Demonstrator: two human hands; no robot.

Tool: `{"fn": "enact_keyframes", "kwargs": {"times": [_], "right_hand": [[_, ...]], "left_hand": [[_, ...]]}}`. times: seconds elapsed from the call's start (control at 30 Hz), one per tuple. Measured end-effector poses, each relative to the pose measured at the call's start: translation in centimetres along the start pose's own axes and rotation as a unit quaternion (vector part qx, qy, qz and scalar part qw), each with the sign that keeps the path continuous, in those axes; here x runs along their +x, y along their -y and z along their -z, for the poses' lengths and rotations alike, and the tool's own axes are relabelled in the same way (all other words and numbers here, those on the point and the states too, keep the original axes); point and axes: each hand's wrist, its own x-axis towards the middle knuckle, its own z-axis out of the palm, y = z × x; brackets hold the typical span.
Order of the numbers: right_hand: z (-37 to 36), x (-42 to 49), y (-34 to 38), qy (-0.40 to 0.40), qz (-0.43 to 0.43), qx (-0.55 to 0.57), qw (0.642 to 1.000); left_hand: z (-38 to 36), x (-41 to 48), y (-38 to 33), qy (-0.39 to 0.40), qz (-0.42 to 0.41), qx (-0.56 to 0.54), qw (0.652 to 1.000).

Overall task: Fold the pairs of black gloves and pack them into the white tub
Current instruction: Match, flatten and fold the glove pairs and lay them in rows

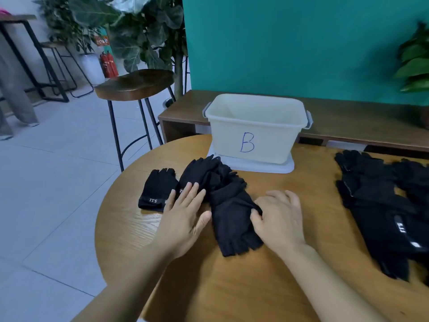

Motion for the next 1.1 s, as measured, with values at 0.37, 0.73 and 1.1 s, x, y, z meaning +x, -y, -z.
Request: {"fn": "enact_keyframes", "kwargs": {"times": [0.37,0.73,1.1], "right_hand": [[5.1,-4.5,-4.4,0.1,-0.108,-0.025,0.989],[1.9,-0.9,-3.2,0.207,-0.109,-0.021,0.972],[11.4,-0.1,-4.9,0.189,-0.229,0.447,0.843]], "left_hand": [[-2.4,0.2,-7.3,0.035,-0.024,0.023,0.999],[-3.6,3.7,-9.4,0.079,0.05,0.04,0.995],[4.4,3.9,-13.4,0.061,0.092,-0.538,0.836]]}}
